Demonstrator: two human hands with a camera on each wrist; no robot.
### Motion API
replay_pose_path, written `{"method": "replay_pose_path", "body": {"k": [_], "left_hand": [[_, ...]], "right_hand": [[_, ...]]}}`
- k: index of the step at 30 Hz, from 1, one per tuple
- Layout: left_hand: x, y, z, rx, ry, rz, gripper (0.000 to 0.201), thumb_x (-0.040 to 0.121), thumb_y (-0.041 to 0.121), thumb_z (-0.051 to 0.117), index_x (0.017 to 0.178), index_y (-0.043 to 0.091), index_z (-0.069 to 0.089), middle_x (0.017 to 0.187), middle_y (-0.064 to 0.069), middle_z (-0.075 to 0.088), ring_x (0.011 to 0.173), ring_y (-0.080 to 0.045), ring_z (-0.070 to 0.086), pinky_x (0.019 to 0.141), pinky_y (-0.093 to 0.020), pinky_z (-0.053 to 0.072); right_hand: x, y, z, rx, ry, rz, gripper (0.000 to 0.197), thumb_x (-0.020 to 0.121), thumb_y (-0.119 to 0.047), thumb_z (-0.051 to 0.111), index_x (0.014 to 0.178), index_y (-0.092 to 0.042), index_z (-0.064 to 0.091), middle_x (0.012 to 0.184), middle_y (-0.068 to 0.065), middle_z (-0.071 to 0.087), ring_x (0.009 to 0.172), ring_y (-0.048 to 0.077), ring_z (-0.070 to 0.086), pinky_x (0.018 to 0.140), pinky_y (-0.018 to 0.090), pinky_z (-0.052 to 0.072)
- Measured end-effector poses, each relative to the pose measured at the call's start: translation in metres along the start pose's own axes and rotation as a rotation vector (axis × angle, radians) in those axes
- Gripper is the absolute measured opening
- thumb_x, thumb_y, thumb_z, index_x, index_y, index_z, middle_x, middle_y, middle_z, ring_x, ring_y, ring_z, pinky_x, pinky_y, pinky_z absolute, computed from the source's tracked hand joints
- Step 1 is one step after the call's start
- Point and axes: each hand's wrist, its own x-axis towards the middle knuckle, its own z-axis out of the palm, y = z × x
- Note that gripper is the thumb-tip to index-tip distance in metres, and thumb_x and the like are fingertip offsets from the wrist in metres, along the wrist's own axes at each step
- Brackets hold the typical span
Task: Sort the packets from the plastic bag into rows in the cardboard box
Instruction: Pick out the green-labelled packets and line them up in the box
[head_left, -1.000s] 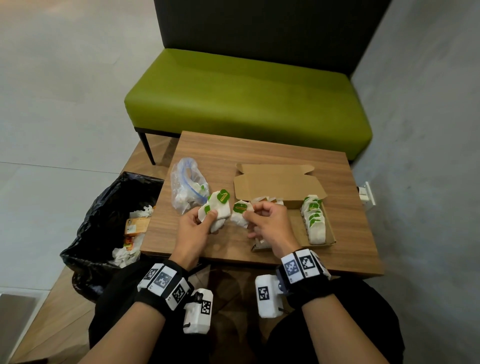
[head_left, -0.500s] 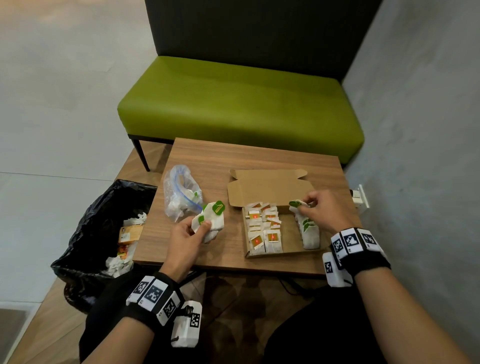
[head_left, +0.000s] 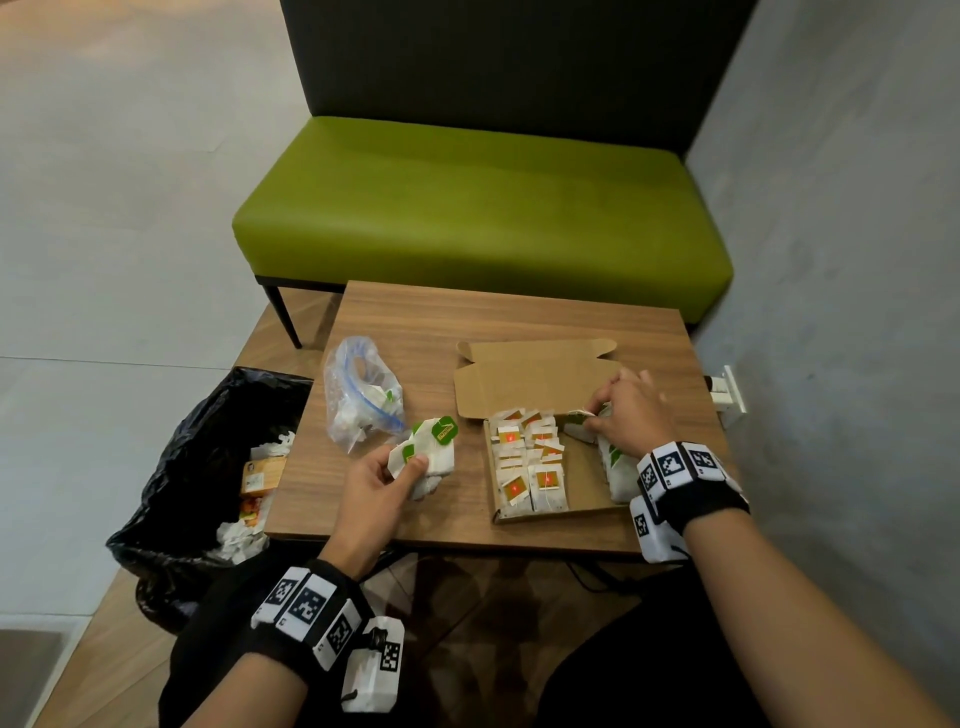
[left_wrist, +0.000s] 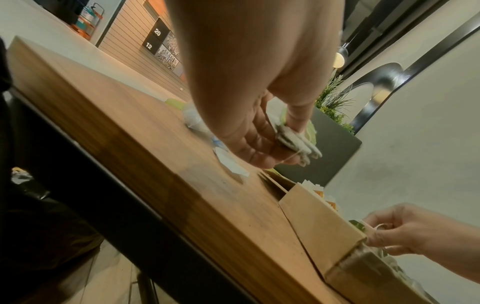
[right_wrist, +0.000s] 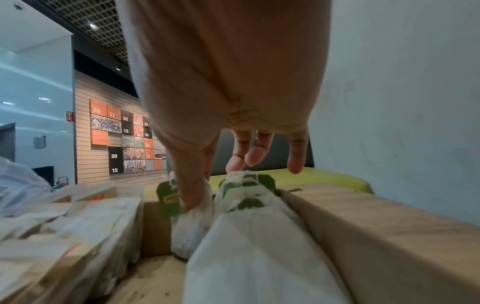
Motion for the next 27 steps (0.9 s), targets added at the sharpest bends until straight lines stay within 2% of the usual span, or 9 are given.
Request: {"method": "replay_pose_path", "body": {"k": [2, 6, 10, 13, 16, 18, 21, 23, 27], "left_hand": [[-0.001, 0.001, 0.001, -0.001, 0.002, -0.002, 0.016, 0.095, 0.017, 0.063, 0.109, 0.013, 0.070, 0.096, -0.005, 0.077, 0.087, -0.016, 0.072, 0.067, -0.022, 0.056], [0.000, 0.001, 0.002, -0.008, -0.005, -0.014, 0.017, 0.095, 0.017, 0.063, 0.110, 0.013, 0.070, 0.097, -0.005, 0.077, 0.087, -0.015, 0.071, 0.070, -0.024, 0.055], [-0.004, 0.007, 0.007, 0.027, -0.040, -0.009, 0.012, 0.094, 0.016, 0.063, 0.104, 0.014, 0.070, 0.094, -0.004, 0.076, 0.085, -0.014, 0.071, 0.069, -0.024, 0.057], [-0.012, 0.015, 0.016, 0.095, -0.238, -0.013, 0.011, 0.094, 0.015, 0.062, 0.102, 0.011, 0.068, 0.094, -0.001, 0.075, 0.085, -0.014, 0.071, 0.071, -0.022, 0.057], [-0.019, 0.020, 0.029, 0.235, -0.502, -0.050, 0.013, 0.093, 0.022, 0.064, 0.105, 0.019, 0.068, 0.099, 0.001, 0.074, 0.090, -0.013, 0.071, 0.076, -0.025, 0.057], [-0.018, 0.017, 0.038, 0.418, -0.596, 0.015, 0.018, 0.093, 0.028, 0.066, 0.110, 0.025, 0.069, 0.103, 0.006, 0.073, 0.095, -0.008, 0.068, 0.080, -0.024, 0.054], [-0.013, 0.014, 0.044, 0.633, -0.592, 0.081, 0.025, 0.093, 0.034, 0.065, 0.117, 0.028, 0.067, 0.109, 0.014, 0.070, 0.099, 0.000, 0.064, 0.085, -0.022, 0.053], [-0.012, 0.015, 0.043, 0.626, -0.578, 0.105, 0.022, 0.093, 0.032, 0.065, 0.114, 0.027, 0.068, 0.108, 0.013, 0.071, 0.098, 0.001, 0.065, 0.086, -0.025, 0.054], [-0.012, 0.016, 0.040, 0.562, -0.559, 0.111, 0.016, 0.094, 0.028, 0.065, 0.109, 0.025, 0.069, 0.100, 0.009, 0.074, 0.090, -0.003, 0.069, 0.077, -0.023, 0.056]], "right_hand": [[0.000, 0.000, 0.001, 0.041, 0.028, 0.013, 0.018, 0.082, -0.029, 0.078, 0.100, -0.025, 0.074, 0.129, 0.003, 0.052, 0.131, 0.027, 0.039, 0.108, 0.050, 0.034], [-0.001, 0.002, 0.004, 0.115, 0.054, 0.038, 0.027, 0.086, -0.028, 0.075, 0.112, -0.024, 0.070, 0.138, 0.006, 0.052, 0.141, 0.032, 0.034, 0.114, 0.055, 0.031], [-0.002, 0.003, 0.004, 0.122, 0.065, 0.031, 0.013, 0.088, -0.025, 0.072, 0.101, -0.022, 0.075, 0.127, 0.008, 0.057, 0.134, 0.035, 0.041, 0.109, 0.051, 0.032], [-0.002, 0.004, 0.006, 0.122, 0.082, 0.023, 0.011, 0.088, -0.026, 0.072, 0.098, -0.024, 0.074, 0.119, 0.005, 0.057, 0.126, 0.031, 0.045, 0.106, 0.053, 0.038], [-0.002, 0.003, 0.006, 0.108, 0.083, 0.003, 0.010, 0.089, -0.027, 0.071, 0.098, -0.027, 0.074, 0.115, 0.003, 0.056, 0.119, 0.026, 0.047, 0.101, 0.052, 0.040], [-0.002, 0.002, 0.006, 0.103, 0.086, -0.004, 0.009, 0.089, -0.027, 0.071, 0.097, -0.029, 0.074, 0.115, 0.001, 0.056, 0.118, 0.025, 0.047, 0.100, 0.054, 0.040], [-0.002, 0.000, 0.006, 0.093, 0.078, 0.003, 0.010, 0.088, -0.028, 0.071, 0.097, -0.030, 0.074, 0.118, 0.001, 0.056, 0.123, 0.026, 0.045, 0.105, 0.057, 0.037], [-0.001, -0.001, 0.006, 0.088, 0.081, 0.014, 0.011, 0.088, -0.028, 0.072, 0.098, -0.030, 0.074, 0.121, 0.001, 0.056, 0.127, 0.027, 0.044, 0.107, 0.058, 0.035], [-0.003, -0.002, 0.006, 0.067, 0.078, 0.041, 0.014, 0.090, -0.029, 0.070, 0.103, -0.027, 0.074, 0.127, 0.003, 0.056, 0.133, 0.029, 0.041, 0.108, 0.054, 0.033]]}}
